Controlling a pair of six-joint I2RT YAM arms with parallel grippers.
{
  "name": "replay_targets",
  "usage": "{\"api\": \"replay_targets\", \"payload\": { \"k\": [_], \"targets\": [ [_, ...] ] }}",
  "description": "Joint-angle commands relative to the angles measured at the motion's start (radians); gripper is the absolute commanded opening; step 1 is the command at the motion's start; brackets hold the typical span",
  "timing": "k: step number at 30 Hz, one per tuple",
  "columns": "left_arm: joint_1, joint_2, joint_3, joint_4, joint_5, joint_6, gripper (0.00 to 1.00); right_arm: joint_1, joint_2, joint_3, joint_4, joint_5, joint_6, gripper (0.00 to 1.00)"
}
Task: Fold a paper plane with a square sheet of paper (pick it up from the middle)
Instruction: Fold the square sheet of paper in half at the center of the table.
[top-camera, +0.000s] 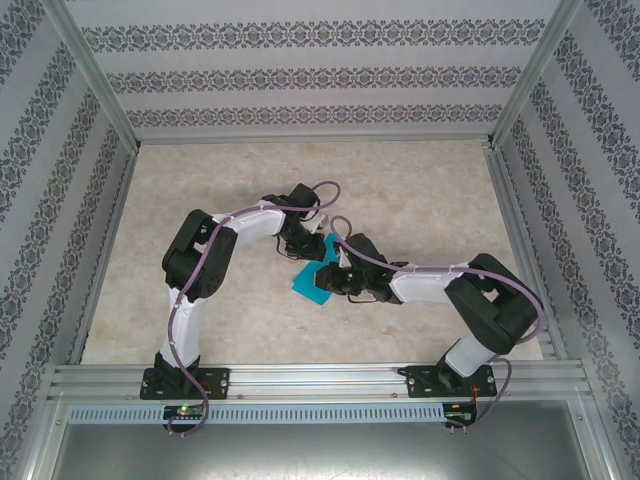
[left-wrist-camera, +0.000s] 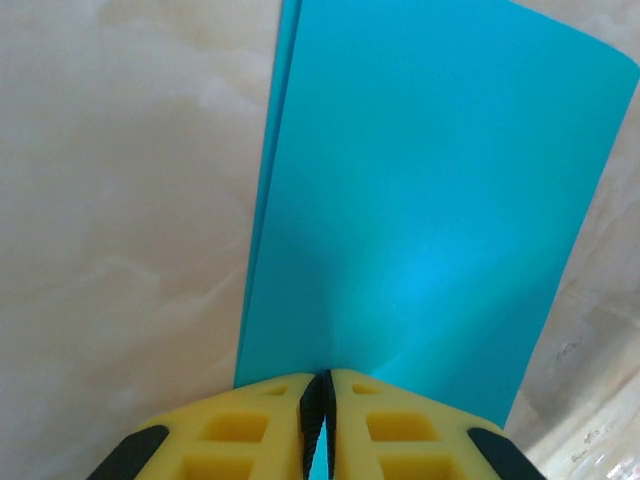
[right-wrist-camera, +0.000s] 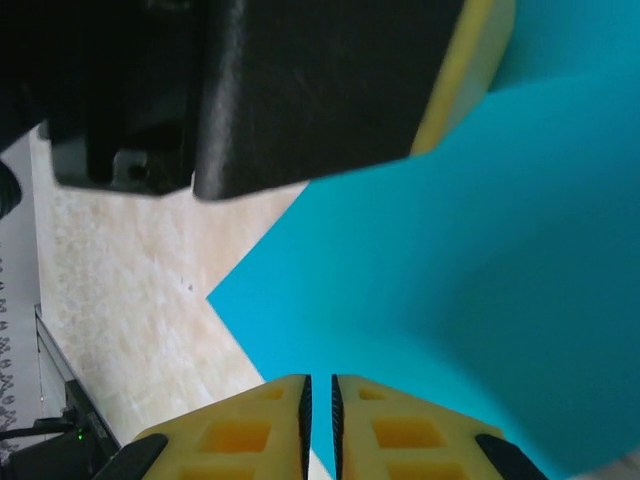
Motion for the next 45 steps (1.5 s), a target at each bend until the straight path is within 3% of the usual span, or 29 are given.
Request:
{"api": "replay_targets", "payload": {
  "k": [1,16,29,34,38,45],
  "targets": [
    [0.011,0.077,-0.044,-0.095,-0.178,0.019,0.18,0.005,0.056,0.024,0.011,-0.005,0.002,0.17],
    [0.012,0.083,-0.034,-0.099,-0.186,0.017,0.18,0.08,0.034,-0.043,-0.09,-0.043,-0.032,0.17],
    [0.012,0.083,-0.027,-0.106,-0.185,0.018,0.18,0.128,-0.048,-0.097,-0.18,0.023,-0.024,0.16],
    [0.012,0.063,-0.036,-0.091,-0.135,0.001,0.18,0.066,-0.166,-0.134,-0.114,0.067,0.016,0.19],
    [0.012,0.039,-0.037,-0.088,-0.1,-0.01,0.18,-0.04,-0.256,-0.176,-0.087,0.112,0.047,0.26],
    [0.012,0.006,-0.072,-0.067,-0.051,-0.031,0.18,-0.184,-0.259,-0.144,-0.12,0.121,0.042,0.37]
  ]
}}
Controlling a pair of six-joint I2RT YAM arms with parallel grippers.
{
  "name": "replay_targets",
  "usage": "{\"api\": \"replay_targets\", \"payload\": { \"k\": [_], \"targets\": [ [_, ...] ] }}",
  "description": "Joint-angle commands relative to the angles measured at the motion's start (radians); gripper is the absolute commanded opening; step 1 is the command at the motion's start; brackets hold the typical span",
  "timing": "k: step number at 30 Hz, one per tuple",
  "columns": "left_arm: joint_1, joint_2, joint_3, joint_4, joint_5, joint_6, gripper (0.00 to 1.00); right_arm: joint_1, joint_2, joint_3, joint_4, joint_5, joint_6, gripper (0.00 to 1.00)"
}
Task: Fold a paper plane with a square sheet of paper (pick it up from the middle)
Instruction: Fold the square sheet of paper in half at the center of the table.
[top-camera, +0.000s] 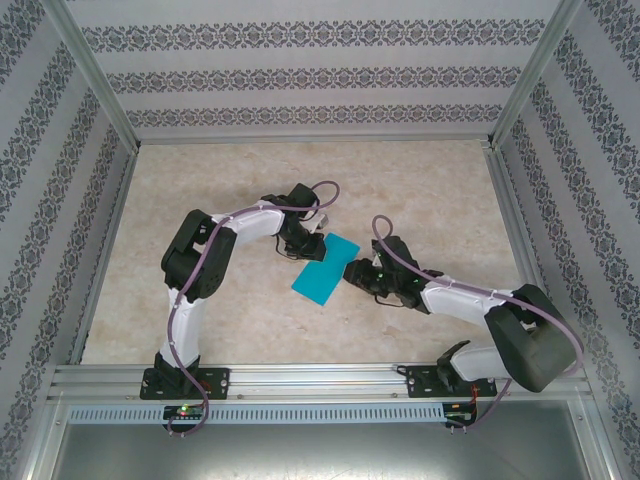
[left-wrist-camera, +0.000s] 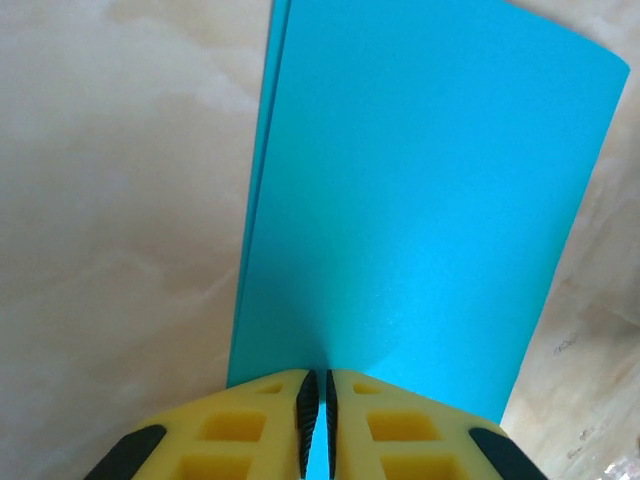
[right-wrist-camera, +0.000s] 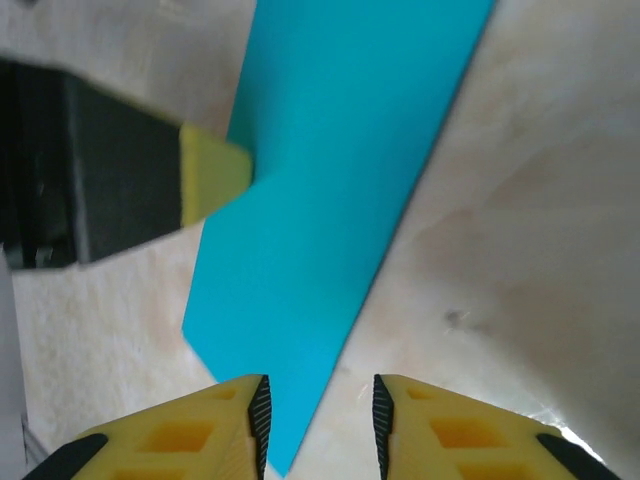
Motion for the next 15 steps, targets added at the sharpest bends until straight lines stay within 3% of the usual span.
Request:
{"api": "replay_targets", "payload": {
  "k": [1,15],
  "targets": [
    [0.01,0.013,-0.068,-0.066,-0.056,-0.029,0.18,-0.024,0.026,0.037,-0.009,0.005,-0.01,0.38],
    [0.01,-0.011,-0.094,-0.056,-0.053,-0.031,0.18,-0.049,0.273,0.192,0.03,-0.013,-0.048,0.42]
  ]
}}
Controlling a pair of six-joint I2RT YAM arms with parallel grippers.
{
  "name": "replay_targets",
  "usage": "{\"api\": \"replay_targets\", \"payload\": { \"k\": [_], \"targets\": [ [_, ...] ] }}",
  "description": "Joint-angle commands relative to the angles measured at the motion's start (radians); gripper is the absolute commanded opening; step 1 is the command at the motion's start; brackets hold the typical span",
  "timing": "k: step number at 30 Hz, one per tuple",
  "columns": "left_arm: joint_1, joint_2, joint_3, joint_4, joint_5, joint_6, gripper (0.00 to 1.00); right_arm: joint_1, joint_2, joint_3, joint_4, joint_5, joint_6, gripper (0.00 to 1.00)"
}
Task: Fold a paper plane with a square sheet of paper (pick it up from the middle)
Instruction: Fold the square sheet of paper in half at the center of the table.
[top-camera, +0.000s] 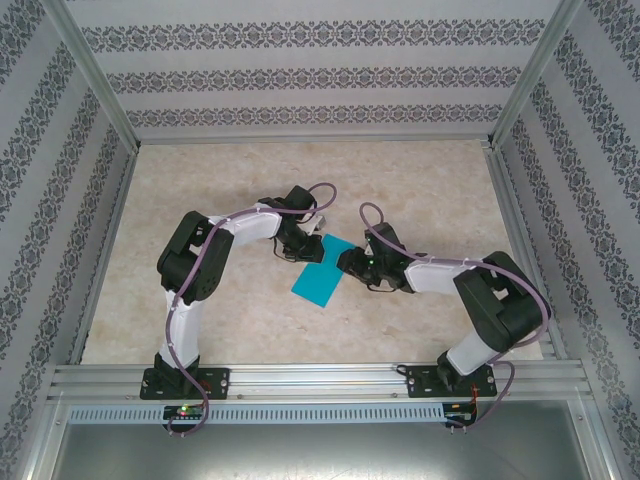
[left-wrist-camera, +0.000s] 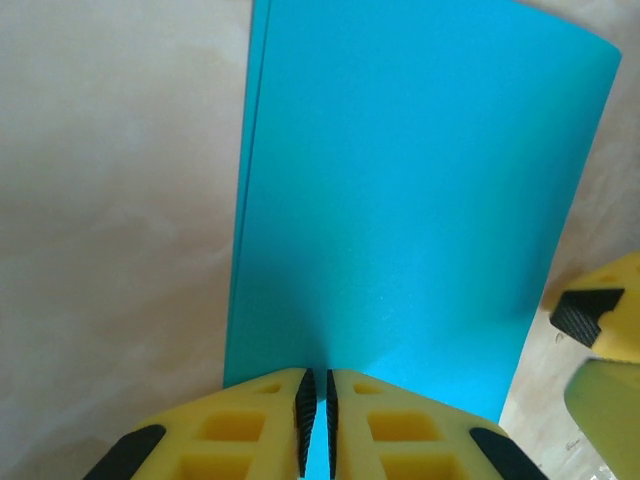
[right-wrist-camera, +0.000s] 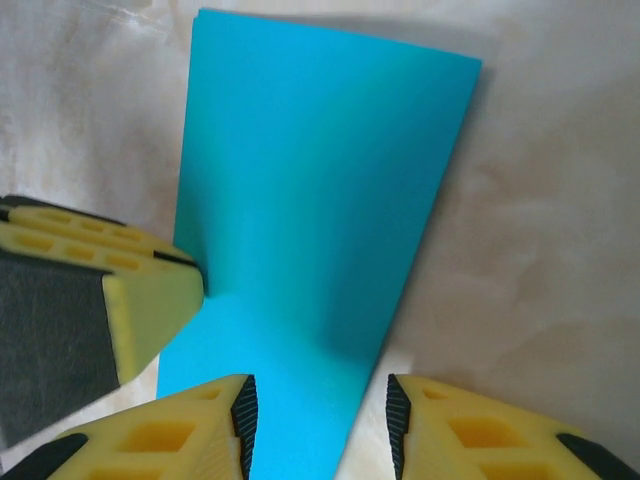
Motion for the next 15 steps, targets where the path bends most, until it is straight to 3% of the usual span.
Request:
{"api": "replay_targets", "payload": {
  "k": [1,9,15],
  "targets": [
    [0.009,0.021,-0.044,-0.086,-0.057,-0.008,0.18,-0.012,0.034,0.044,0.014,0.003,-0.032,0.42],
    [0.01,0.022,-0.051,-0.074,-0.056,-0.009,0.18,-0.02,0.087,0.115,-0.051,0.034,-0.051,0.42],
    [0.01,0.025,-0.052,-0.071,-0.058,-0.009,0.18,-0.018,0.027,0.112,-0.142,0.096,-0.08,0.43]
  ]
}}
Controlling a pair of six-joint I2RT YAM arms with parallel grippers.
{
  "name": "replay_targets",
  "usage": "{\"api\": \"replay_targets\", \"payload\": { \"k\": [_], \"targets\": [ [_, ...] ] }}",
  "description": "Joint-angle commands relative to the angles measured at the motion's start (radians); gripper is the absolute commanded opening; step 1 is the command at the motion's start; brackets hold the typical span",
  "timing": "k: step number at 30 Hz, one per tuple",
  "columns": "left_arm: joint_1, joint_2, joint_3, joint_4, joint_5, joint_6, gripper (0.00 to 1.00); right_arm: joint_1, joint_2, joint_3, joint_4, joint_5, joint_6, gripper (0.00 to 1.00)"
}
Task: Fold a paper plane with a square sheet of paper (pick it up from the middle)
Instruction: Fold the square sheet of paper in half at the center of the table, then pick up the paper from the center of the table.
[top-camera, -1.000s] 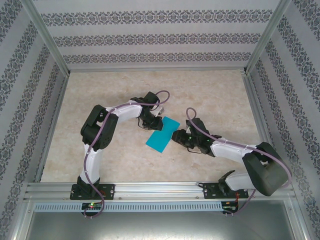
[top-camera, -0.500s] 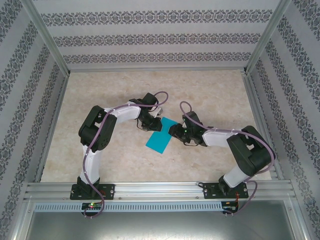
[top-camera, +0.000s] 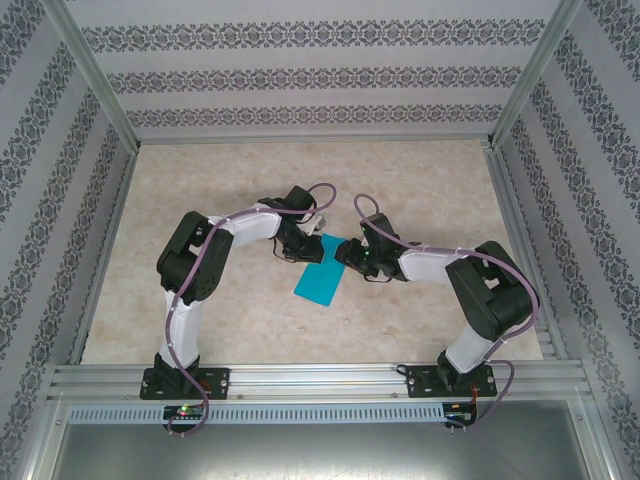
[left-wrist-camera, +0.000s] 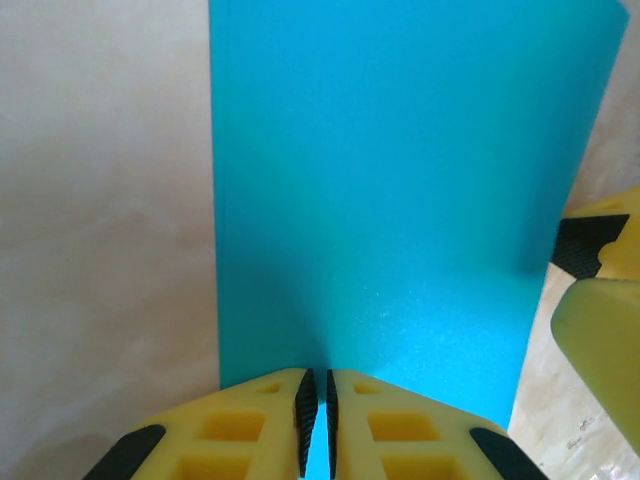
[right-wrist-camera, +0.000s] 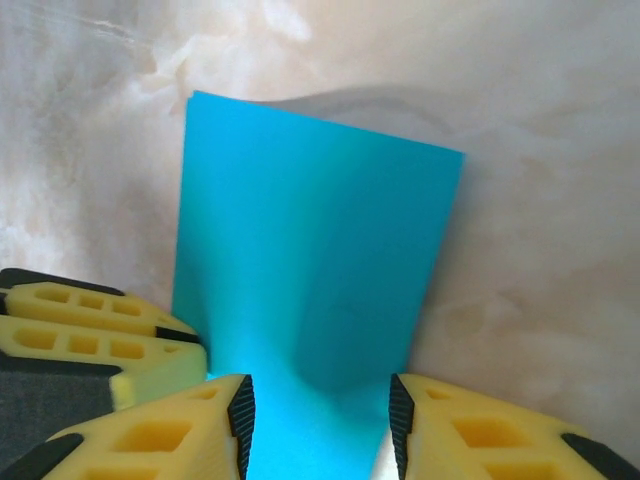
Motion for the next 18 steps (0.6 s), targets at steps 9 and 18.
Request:
{"api": "replay_targets", "payload": {
  "k": [9,18],
  "targets": [
    [0.01,0.04,-0.042,-0.072,-0.055,-0.007,0.18,-0.032,-0.008,0.035,-0.062,0.045,-0.058,0.43],
    [0.01,0.038,-0.044,-0.077,-0.06,-0.004,0.18,-0.038,0.069,0.074,0.031,-0.049,-0.061,0.45]
  ]
}}
